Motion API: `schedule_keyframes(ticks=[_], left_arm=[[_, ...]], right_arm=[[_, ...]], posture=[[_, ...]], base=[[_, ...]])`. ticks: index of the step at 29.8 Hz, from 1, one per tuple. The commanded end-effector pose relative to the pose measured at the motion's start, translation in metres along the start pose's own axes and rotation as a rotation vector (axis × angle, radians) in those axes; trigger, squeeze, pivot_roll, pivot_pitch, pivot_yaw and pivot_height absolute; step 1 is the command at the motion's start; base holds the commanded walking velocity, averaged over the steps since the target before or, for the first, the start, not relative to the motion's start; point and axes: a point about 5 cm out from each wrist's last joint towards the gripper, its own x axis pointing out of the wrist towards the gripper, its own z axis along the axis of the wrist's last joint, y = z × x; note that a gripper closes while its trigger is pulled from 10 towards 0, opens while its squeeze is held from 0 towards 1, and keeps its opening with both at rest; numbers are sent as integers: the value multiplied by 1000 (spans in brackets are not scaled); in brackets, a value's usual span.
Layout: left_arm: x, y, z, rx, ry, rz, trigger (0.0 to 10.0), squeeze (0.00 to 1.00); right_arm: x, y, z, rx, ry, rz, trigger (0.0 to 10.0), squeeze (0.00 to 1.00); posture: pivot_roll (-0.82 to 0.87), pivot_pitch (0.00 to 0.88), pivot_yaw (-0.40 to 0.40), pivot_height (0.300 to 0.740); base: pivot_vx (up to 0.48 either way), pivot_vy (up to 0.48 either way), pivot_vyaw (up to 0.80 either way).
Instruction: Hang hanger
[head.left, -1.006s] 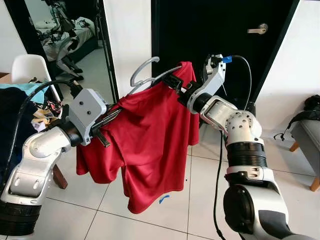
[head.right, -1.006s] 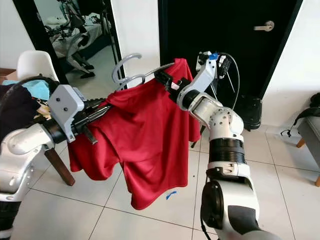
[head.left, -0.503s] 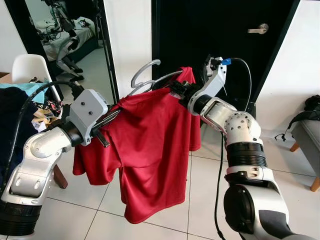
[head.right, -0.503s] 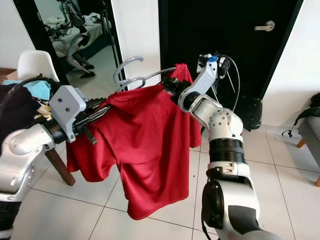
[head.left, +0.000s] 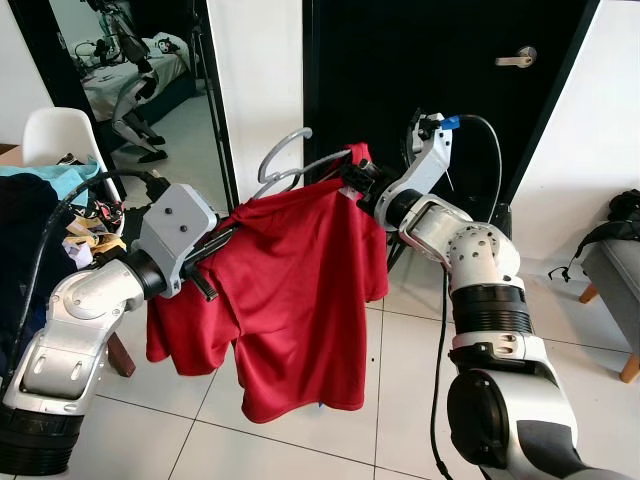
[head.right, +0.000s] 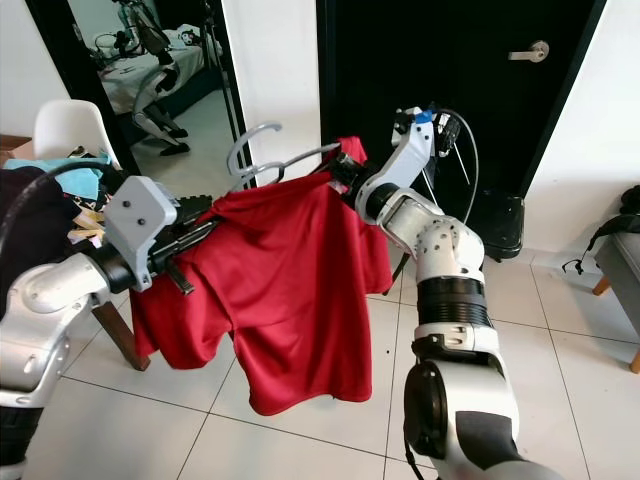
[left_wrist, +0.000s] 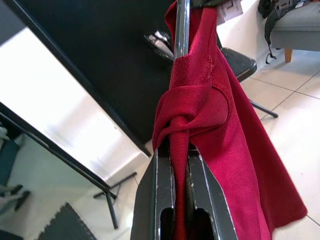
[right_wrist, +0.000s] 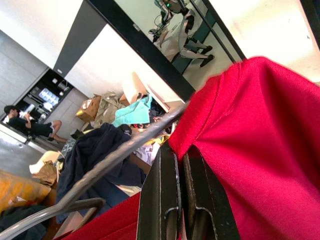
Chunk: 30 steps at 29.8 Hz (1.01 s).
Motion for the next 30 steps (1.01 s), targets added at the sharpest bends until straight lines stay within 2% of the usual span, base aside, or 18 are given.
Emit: schedule_keyframes(ticks=[1,3,5,9,12,17,19,21,24,27,30], left_arm=[[0,-2,-8,-63,33,13,10000,0],[-1,0,-13,-136,45,51,10000,0],[-1,1,-14,-154,46,61,10000,0],[-4,15,-21,-295,52,196,10000,0],[-6,18,-24,-385,54,234,10000,0],[-8,19,-27,-426,60,258,10000,0],[-8,20,-26,-449,54,275,10000,0],[-7,21,-26,-460,46,282,10000,0],[-6,21,-26,-466,43,281,10000,0],[-2,19,-23,-485,26,258,10000,0],[1,14,-21,-496,18,220,10000,0]], right_arm=[[0,7,5,-33,-20,25,0,0],[0,9,5,-64,-19,38,0,0],[0,10,5,-72,-18,41,0,0],[-1,17,5,-98,-16,91,0,0],[-1,21,5,-104,-21,118,0,0],[-2,28,3,-117,-8,166,0,0],[-3,35,-3,-126,28,221,0,0],[-5,45,-16,-142,90,299,0,0],[-7,53,-24,-144,122,345,0,0],[-11,73,-46,-145,189,456,0,0],[-12,81,-54,-141,203,490,0,0]], posture=[[3,0,-5,740],[0,0,-1,740],[0,0,-1,740],[-2,0,1,740],[-2,0,2,740],[-5,0,4,740],[-6,0,4,740],[-10,0,7,740],[-13,0,9,740],[-16,0,12,740],[-17,0,12,740]], base=[[0,0,0],[0,0,0],[0,0,0],[0,0,0],[0,0,0],[0,0,0],[0,0,0],[0,0,0],[0,0,0],[0,0,0],[0,0,0]])
